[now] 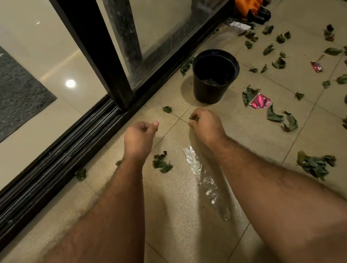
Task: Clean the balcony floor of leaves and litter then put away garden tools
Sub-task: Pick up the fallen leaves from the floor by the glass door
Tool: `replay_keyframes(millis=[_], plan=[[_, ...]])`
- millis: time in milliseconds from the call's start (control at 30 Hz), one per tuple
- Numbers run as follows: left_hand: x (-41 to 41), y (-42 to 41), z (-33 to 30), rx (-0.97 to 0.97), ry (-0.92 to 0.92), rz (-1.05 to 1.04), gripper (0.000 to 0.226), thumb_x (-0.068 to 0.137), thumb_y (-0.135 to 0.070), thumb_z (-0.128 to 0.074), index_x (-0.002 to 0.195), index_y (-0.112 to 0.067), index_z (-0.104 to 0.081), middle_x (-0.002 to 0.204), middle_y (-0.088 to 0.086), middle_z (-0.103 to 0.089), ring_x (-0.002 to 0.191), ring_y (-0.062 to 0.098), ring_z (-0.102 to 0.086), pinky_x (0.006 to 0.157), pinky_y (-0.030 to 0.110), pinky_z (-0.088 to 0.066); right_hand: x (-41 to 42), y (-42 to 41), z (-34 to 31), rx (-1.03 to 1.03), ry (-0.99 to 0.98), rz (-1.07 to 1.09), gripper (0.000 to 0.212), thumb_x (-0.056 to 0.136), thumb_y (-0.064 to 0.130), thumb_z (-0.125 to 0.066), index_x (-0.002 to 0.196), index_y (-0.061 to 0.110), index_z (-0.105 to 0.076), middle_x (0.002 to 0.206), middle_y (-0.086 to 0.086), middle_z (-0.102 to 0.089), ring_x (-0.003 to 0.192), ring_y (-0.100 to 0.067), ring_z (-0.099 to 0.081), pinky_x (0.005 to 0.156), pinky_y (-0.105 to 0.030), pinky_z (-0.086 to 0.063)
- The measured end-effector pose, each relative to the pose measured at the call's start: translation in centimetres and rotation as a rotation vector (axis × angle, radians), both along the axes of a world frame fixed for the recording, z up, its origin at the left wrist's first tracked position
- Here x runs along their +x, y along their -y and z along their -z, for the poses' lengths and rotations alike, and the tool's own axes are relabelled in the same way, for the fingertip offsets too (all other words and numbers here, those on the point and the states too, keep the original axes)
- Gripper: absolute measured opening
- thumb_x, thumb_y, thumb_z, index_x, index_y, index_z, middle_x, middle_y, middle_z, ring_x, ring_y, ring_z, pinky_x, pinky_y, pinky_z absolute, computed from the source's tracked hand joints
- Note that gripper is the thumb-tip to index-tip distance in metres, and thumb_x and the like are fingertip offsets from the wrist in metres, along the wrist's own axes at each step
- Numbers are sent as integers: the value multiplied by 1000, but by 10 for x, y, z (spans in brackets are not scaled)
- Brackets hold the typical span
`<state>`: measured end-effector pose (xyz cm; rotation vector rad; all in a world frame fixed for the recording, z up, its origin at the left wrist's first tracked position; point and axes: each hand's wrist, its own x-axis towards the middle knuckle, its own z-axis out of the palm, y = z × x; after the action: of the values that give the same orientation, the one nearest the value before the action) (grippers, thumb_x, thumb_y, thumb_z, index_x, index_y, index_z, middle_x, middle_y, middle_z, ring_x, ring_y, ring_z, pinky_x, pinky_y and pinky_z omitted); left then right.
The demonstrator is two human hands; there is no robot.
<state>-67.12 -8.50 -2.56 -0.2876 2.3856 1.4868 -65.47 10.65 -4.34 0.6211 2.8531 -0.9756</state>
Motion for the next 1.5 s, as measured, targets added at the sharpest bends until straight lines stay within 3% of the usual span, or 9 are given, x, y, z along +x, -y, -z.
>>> replay_keyframes(millis=[200, 367, 467, 667, 867, 1000, 1100, 1267, 1500], plan=[[-15, -21, -4, -284, -123, 128, 41, 93, -43, -65, 128, -22, -59, 126, 5, -65, 110, 21, -63, 89, 34, -51, 9, -2, -4, -47, 74, -54, 10, 96, 21, -59, 97, 11, -61, 92, -3, -63, 85, -18, -58, 76, -34, -52], [-46, -42, 9, -408, -191, 339, 61, 94, -37, -65, 148, -28, -39, 143, 4, -55, 127, 24, -54, 104, 39, -45, 46, -2, -21, -753, 49, 322, 11, 91, 13, -55, 80, 14, -52, 63, 1, -52, 59, -14, -45, 49, -26, -34], [-54, -54, 14, -512, -166, 413, 45, 96, -33, -62, 138, -23, -50, 130, 7, -62, 113, 24, -58, 90, 34, -46, 68, 2, -24, -983, 69, 405, 12, 90, 0, -54, 84, 10, -52, 58, 1, -61, 48, -9, -47, 41, -24, -30], [-24, -49, 15, -468, -174, 249, 21, 102, -30, -47, 106, -11, -58, 95, 6, -62, 86, 21, -58, 71, 35, -49, 71, 14, -25, -814, 78, 302, 16, 94, -2, -56, 97, 8, -68, 77, -4, -66, 49, 0, -54, 45, -14, -40], [-13, 12, -4, 98, 50, -177, 18, 99, -23, -47, 97, -13, -61, 91, 3, -68, 77, 16, -63, 58, 28, -45, 62, 47, -25, -493, 56, 75, 12, 93, 22, -68, 94, 11, -74, 88, 8, -68, 81, 0, -60, 76, -21, -48], [2, 52, -13, 220, 100, -218, 21, 98, -18, -46, 104, -16, -65, 90, 2, -64, 60, 10, -48, 47, 25, -36, 57, 73, -23, -315, 135, -76, 25, 89, 32, -71, 110, 18, -71, 105, 3, -70, 94, -9, -64, 88, -30, -54], [15, 69, -20, 191, 93, -248, 22, 98, -16, -45, 101, -17, -67, 84, 0, -55, 61, 10, -45, 49, 25, -37, 54, 81, -24, -216, 202, -204, 33, 90, 31, -70, 122, 22, -67, 117, 3, -67, 107, -14, -61, 95, -31, -50], [42, 75, -13, 7, 78, -51, 16, 94, -33, -63, 95, -18, -67, 94, -2, -67, 83, 17, -63, 76, 37, -57, 51, 79, -19, -137, 197, -183, 7, 91, 23, -70, 96, 19, -70, 95, 6, -69, 87, -8, -63, 74, -22, -50], [69, 45, -3, -262, 11, 283, 53, 84, -37, -77, 132, -21, -62, 125, 6, -66, 110, 20, -63, 96, 36, -52, 50, 62, -28, -575, 62, 143, 16, 90, 15, -57, 75, 16, -54, 68, 2, -50, 62, -12, -46, 55, -26, -38]])
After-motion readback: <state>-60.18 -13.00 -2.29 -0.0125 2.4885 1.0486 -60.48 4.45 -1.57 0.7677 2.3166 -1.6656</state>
